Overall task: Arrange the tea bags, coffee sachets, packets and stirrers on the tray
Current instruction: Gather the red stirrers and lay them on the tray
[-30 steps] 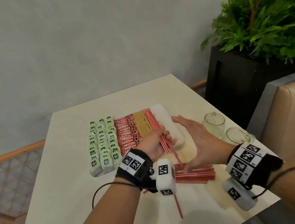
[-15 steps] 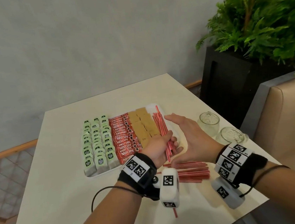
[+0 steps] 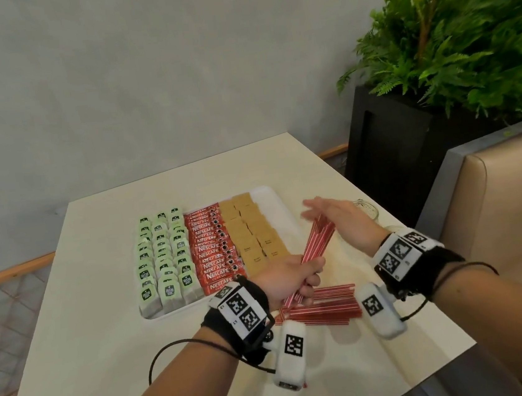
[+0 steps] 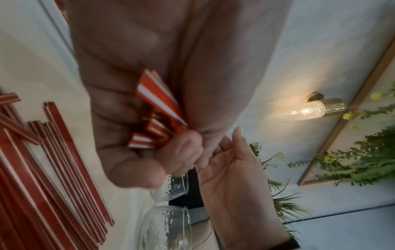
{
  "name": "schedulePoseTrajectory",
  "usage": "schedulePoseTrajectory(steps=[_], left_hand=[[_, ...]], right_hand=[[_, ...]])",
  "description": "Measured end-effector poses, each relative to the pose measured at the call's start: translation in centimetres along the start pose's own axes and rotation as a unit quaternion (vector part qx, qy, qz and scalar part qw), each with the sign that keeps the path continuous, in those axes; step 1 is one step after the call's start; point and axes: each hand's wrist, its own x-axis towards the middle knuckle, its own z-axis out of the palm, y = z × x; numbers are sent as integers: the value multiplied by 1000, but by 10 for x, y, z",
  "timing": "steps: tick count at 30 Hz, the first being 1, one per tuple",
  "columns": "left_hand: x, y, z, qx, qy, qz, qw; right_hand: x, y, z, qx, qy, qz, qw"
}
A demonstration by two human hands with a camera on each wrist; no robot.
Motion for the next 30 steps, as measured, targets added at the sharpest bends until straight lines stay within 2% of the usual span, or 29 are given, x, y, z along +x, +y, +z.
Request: schedulePoseTrajectory(steps=[2,5,7,8,11,13,16,18,21,24,28,30], left_hand=[[2,-1,-2,34,12,10,999],[3,-6,-7,101,40,24,994],[4,-6,-7,137,47,31,989],[4,-6,-5,160,51,35,985],[3,-1,-3,274,80,55,957],[3,3,-4,363,93,71,925],[5,12,-4,481,111,94,864],[5,17,-2,534,137,108,827],[6,20,-2,576,203,110,784],[6,19,-3,593,222,90,769],[8,17,-6,571,244,103,777],[5,19,-8,574,253,115,770]], right_hand=[[-6,6,9,57,-17,-2,998],[-6,11,10,140,56,1,989],[-5,13,9,137,84,21,987],[-6,13,11,130,66,33,989],[-15,8,22,123,-63,60,989],[-15,3,20,116,-75,60,989],[-9,-3,12,6,-2,42,999],[-11,-8,14,-128,-22,17,991],[-22,-9,27,-282,-61,-35,957],[-22,-1,33,-284,-36,-19,958],[-16,4,35,-247,6,-30,969],[-15,2,33,-231,20,-37,972]])
